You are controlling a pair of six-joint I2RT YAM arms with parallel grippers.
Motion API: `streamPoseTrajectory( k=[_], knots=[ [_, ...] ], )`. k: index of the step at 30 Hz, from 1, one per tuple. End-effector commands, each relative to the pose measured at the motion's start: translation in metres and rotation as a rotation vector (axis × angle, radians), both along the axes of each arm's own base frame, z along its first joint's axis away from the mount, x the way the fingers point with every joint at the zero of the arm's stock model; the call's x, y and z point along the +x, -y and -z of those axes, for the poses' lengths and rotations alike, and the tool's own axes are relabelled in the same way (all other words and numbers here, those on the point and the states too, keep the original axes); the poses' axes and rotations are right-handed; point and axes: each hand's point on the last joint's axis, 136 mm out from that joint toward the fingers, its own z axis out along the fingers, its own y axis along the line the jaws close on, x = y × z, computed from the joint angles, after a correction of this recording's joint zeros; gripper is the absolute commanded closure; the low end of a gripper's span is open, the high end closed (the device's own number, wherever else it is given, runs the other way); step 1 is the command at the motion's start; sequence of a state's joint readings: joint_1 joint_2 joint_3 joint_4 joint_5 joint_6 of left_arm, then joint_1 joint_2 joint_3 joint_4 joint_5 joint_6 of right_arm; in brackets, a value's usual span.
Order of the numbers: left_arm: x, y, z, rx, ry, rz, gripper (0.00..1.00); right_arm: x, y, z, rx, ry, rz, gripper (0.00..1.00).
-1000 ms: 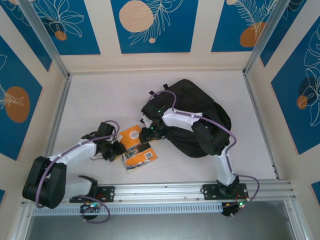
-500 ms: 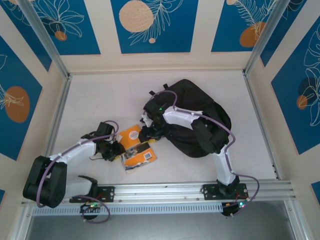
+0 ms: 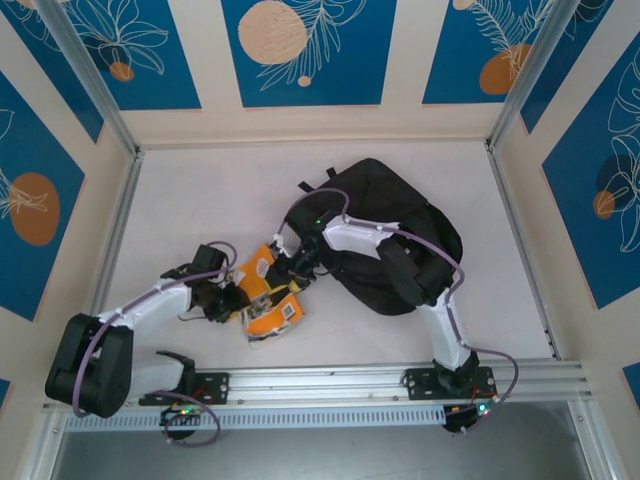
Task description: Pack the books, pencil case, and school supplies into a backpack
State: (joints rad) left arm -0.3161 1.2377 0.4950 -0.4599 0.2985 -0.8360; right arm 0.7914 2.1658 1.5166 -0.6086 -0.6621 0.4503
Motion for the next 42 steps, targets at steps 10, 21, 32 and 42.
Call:
streamPoseTrajectory(
  k=[10, 21, 32, 42],
  knots=[
    [0.012, 0.017, -0.032, -0.099, 0.161, 0.070, 0.45, 0.015, 0.015, -0.038, -0.028, 0.193, 0.042, 1.00],
    [0.040, 0.056, -0.147, -0.322, 0.467, 0.221, 0.12, 0.007, 0.050, -0.166, 0.345, 0.272, 0.070, 1.00],
    [0.046, 0.102, -0.256, -0.707, 0.720, 0.391, 0.05, -0.012, 0.082, -0.258, 0.650, 0.255, 0.066, 1.00],
    [0.031, 0.121, -0.311, -0.867, 0.809, 0.505, 0.15, -0.007, 0.092, -0.263, 0.689, 0.250, 0.109, 1.00]
  ],
)
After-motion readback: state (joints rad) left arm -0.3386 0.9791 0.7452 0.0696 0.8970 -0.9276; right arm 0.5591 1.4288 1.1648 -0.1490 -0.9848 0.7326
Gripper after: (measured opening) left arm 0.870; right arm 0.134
